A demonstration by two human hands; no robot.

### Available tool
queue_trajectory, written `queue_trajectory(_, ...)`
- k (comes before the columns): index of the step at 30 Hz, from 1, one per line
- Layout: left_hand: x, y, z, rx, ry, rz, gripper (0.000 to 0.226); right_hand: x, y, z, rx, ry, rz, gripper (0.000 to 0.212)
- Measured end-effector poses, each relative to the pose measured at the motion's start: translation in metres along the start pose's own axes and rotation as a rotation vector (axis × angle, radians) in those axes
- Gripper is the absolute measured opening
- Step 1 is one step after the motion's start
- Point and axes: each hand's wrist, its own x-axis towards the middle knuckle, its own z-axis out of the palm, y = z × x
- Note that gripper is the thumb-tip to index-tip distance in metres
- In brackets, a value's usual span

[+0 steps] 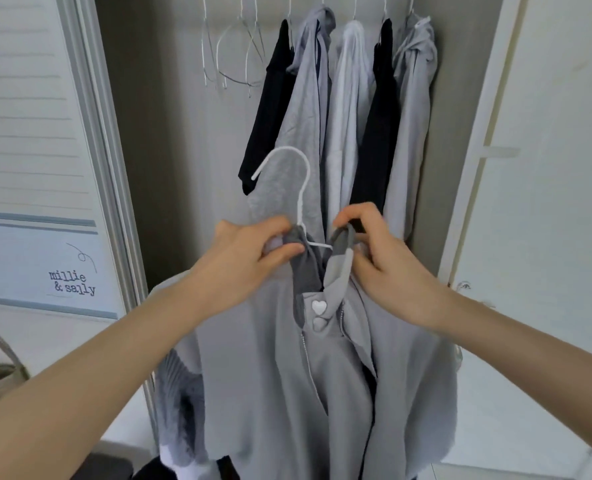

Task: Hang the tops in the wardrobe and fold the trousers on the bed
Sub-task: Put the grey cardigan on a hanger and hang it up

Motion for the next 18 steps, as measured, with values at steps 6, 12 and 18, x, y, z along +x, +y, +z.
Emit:
queue_trajectory(6, -0.015, -0.048, -0.02, -0.165, -0.077, -0.119, 0.053, -0.01, 0.018, -0.035, -0.177, 0.102, -0.003, 0.02)
queue_trajectory(12, -0.027, -0.057, -0.019, 0.115, 0.015, 0.073, 0.043, -0.006, 0.019, -0.062, -0.256, -0.065, 0.02, 0.043)
queue_trajectory(18, -0.007, -0.022, 0.01, -0.04, 0.023, 0.087, 0.038, 0.004, 0.003, -0.009, 0.005, -0.021, 0.064, 0.039)
